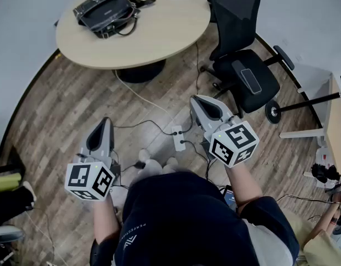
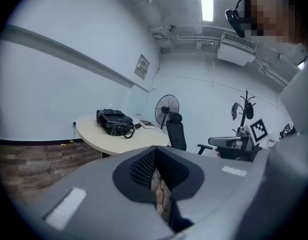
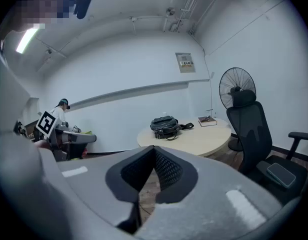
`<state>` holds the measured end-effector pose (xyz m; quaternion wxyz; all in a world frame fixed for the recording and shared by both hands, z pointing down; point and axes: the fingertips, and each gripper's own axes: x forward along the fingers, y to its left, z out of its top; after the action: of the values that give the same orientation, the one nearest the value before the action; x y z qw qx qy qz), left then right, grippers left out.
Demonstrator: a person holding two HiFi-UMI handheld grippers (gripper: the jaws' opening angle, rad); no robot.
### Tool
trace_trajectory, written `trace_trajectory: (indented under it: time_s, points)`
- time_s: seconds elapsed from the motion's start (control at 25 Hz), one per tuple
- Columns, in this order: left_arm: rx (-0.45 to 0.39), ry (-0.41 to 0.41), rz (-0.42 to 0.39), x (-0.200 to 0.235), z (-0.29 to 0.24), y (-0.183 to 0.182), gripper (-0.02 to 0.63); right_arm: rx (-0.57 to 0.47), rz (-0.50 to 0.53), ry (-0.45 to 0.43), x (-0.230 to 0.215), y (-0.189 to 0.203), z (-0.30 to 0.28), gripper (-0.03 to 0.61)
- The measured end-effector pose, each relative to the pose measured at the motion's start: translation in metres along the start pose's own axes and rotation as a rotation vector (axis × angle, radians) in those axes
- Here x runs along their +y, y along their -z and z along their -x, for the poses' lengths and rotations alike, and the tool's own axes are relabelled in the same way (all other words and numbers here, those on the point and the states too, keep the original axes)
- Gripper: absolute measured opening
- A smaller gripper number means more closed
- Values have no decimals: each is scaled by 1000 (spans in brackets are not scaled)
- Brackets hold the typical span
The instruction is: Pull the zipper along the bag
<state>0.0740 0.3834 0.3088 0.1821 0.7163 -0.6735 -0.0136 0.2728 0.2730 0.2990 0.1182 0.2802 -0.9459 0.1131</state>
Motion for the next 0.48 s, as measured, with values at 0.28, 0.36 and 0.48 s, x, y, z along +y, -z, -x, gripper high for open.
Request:
trace_trajectory:
  time_s: [0.28, 0.36, 0.48]
  points:
    - [-16, 11, 28, 2, 2, -2, 17, -55, -17, -6, -3, -11, -3, 2]
    - [-20, 18, 36, 6, 4, -2, 17, -55, -19, -15, 0, -14, -11, 2]
    - [-23, 18, 29, 16, 9, -1, 17, -43, -12, -26, 10, -16, -29, 2]
